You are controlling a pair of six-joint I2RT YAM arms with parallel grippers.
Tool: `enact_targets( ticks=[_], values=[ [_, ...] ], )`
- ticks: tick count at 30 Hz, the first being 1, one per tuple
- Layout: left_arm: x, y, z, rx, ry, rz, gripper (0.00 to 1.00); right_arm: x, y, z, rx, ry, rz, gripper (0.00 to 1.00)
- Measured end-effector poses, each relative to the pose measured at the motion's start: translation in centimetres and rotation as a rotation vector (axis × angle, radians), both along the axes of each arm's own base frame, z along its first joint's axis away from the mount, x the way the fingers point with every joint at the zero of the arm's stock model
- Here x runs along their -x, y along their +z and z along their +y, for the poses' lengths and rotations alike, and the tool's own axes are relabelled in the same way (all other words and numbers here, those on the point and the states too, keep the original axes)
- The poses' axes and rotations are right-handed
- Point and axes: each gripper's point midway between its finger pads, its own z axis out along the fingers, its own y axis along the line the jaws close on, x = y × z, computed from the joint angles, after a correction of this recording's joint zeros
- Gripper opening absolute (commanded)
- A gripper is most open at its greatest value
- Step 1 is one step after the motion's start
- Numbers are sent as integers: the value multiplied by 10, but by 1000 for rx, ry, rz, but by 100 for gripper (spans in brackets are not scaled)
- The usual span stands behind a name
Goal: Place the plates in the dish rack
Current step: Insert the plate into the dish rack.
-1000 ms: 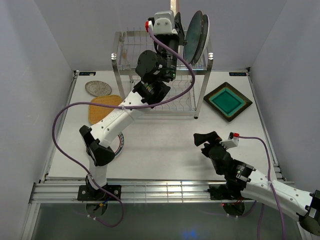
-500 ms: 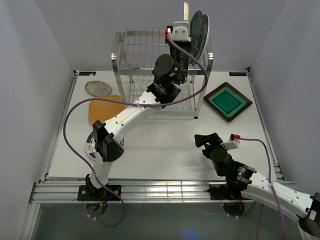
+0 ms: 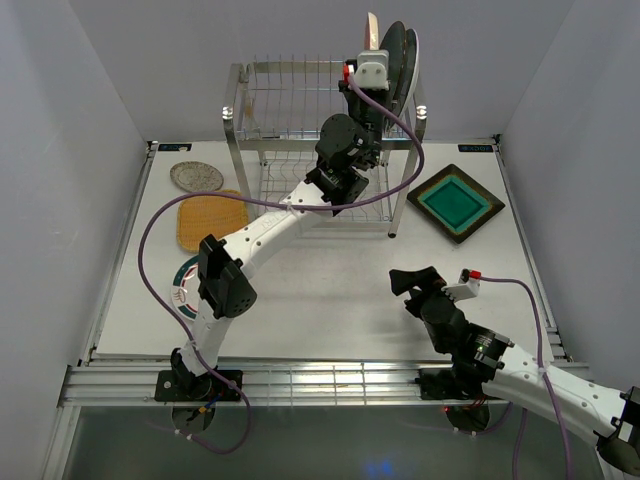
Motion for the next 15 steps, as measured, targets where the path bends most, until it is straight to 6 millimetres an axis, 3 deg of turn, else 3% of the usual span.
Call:
enact_targets(
  ticks=[15],
  values=[
    [-10, -2, 6, -19, 11, -17, 0, 1, -6, -2, 10, 0, 7, 98]
  ],
)
